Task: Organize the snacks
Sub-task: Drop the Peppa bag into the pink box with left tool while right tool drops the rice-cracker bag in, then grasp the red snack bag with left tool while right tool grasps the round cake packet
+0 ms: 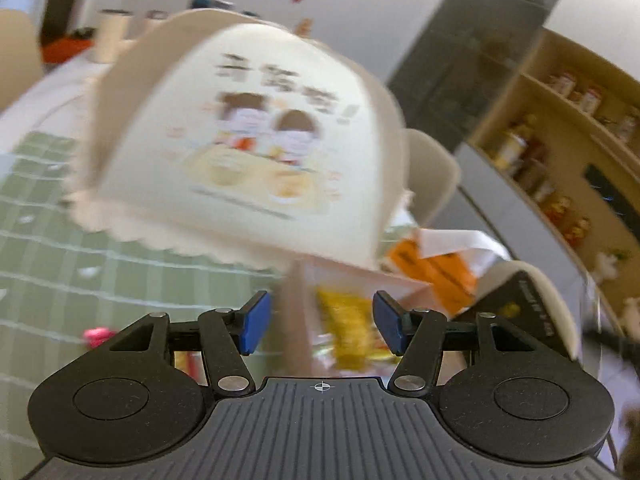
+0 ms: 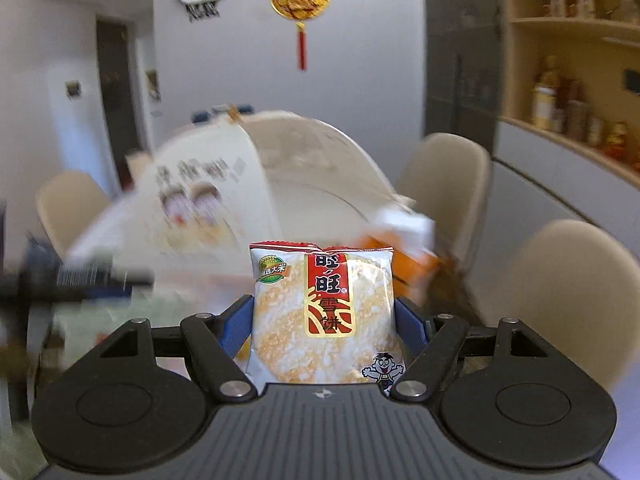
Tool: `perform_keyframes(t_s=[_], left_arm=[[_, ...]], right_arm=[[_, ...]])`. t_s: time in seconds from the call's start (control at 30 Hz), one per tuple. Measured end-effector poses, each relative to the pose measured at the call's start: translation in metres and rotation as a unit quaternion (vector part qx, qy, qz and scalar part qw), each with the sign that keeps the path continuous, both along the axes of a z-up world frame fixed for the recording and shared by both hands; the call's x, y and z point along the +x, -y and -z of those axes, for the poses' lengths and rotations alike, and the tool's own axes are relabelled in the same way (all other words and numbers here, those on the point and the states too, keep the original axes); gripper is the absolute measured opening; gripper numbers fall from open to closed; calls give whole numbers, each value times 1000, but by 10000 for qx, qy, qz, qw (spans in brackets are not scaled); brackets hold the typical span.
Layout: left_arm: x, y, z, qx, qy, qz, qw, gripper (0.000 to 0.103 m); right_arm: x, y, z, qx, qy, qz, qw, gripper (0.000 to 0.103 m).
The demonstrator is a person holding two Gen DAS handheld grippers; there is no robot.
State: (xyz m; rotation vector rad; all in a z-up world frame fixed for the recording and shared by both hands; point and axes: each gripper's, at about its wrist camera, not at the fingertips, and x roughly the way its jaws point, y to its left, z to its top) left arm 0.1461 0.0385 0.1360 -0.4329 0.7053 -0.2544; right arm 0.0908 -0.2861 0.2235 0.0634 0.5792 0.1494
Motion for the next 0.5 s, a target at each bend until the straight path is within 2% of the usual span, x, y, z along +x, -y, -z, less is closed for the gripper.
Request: perform_keyframes(t_s=[0.03, 0.13, 0.2, 0.27, 0.37, 0.5], left_arm=[[-5, -10, 3, -4, -91, -92, 9999, 62], [-22, -38, 17, 55, -301, -330, 9990, 62], [-29, -56, 26, 177, -428, -492, 9977, 62], [-39, -78, 37, 213, -626, -747, 9950, 62], [-36, -103, 56, 80, -1061, -998, 9893, 62], [-20, -100, 77, 61, -1391, -828, 9868, 62]], right_arm=[[16, -8, 2, 107, -5, -100, 9999, 82], [62, -34, 18, -199, -360, 48, 9991, 82], [74, -42, 30, -332, -492, 122, 9982, 82], [73, -43, 40, -134, -612, 35, 9980, 82], [57, -48, 53, 95, -736, -425, 9963, 82], [25, -73, 75, -413, -804, -875, 9921, 82]])
